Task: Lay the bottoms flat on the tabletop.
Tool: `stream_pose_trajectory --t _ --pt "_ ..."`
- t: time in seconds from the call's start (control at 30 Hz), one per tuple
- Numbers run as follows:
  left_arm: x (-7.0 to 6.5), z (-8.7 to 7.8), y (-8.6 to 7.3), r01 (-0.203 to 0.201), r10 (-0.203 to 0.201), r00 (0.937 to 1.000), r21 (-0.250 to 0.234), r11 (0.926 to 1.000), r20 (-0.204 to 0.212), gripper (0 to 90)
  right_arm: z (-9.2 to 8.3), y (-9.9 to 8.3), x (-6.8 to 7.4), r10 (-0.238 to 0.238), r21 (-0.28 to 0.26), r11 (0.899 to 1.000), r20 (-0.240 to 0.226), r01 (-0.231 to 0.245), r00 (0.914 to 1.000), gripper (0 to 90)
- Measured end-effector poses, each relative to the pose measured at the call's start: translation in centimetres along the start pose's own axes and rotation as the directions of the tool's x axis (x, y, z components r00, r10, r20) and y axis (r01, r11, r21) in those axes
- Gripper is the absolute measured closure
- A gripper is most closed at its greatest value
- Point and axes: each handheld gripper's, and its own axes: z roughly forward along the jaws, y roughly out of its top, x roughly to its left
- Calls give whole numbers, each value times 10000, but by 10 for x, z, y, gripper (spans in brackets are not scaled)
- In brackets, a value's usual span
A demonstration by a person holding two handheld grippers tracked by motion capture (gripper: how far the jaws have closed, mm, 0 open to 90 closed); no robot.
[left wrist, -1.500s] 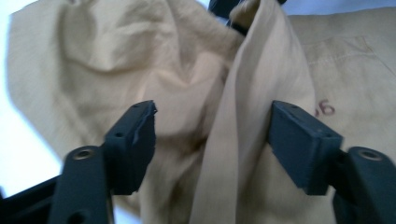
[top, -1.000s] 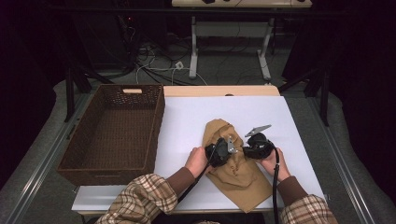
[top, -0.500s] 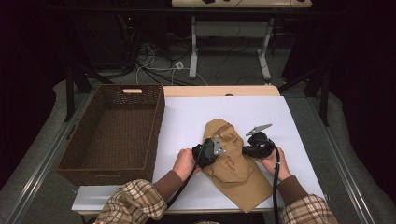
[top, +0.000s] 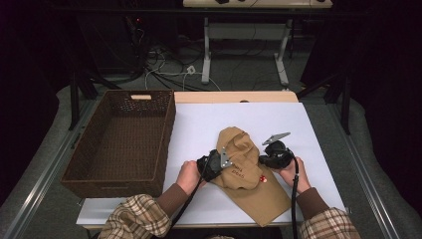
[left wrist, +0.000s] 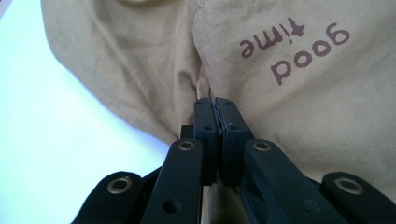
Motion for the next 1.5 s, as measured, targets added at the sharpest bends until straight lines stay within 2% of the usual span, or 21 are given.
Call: stream_pose_trajectory --t 0.13,0.2,0.4,0.5,0.67,0.83,0.9,0.97,1.03,1.1,1.17,1.2,1.33,1.4,1.5 --pt "1 1 0 93 -93 9999 25 10000 63 878 0 0 1 -124 158 9998 -33 125 9999 860" --pt "0 1 1 114 -114 9999 -50 9999 19 854 1 -1 1 -117 209 9997 -36 118 9999 805" --pt "1 1 15 509 -497 9981 -316 9982 364 570 1 -2 -1 -109 158 9998 -327 115 9994 685" --pt "0 4 21 681 -660 9965 -406 9968 520 461 3 -2 -1 -100 179 9998 -435 108 9990 659" --pt "-3 15 37 465 -442 9960 -291 9985 771 383 5 -2 1 -111 -25 9999 -551 110 9984 710" --pt "-2 32 52 449 -445 9927 -11 9990 1125 429 6 -2 2 27 -67 10000 -603 -31 9982 770" --pt "-2 38 55 490 -495 9905 66 9988 1285 511 7 -2 1 104 -65 9999 -631 -109 9980 813" --pt "-2 43 55 386 -395 9920 97 9992 1202 579 7 -2 1 105 -112 9999 -655 -113 9978 844" --pt "1 45 54 706 -694 9871 -32 9975 1444 655 7 -2 1 131 -107 9998 -637 -138 9979 860" --pt "3 47 52 1025 -979 9787 -162 9946 1804 739 7 -2 1 140 -129 9998 -616 -148 9980 870" --pt "4 47 51 1154 -1091 9738 -199 9931 1996 802 7 -2 1 212 -104 9997 -619 -219 9979 875" --pt "4 47 51 1167 -1100 9737 -218 9929 1996 831 7 -1 2 185 -122 9997 -600 -193 9980 877" --pt "2 44 50 1142 -1054 9759 -358 9928 1911 861 6 0 2 66 -51 10000 -401 -68 9992 879" --pt "5 39 47 1335 -1198 9731 -575 9894 1969 863 4 -1 0 81 -102 9999 -241 -83 9997 879" --pt "9 31 43 1546 -1350 9707 -866 9842 1987 864 1 -1 -1 169 -163 9997 -275 -173 9995 880"
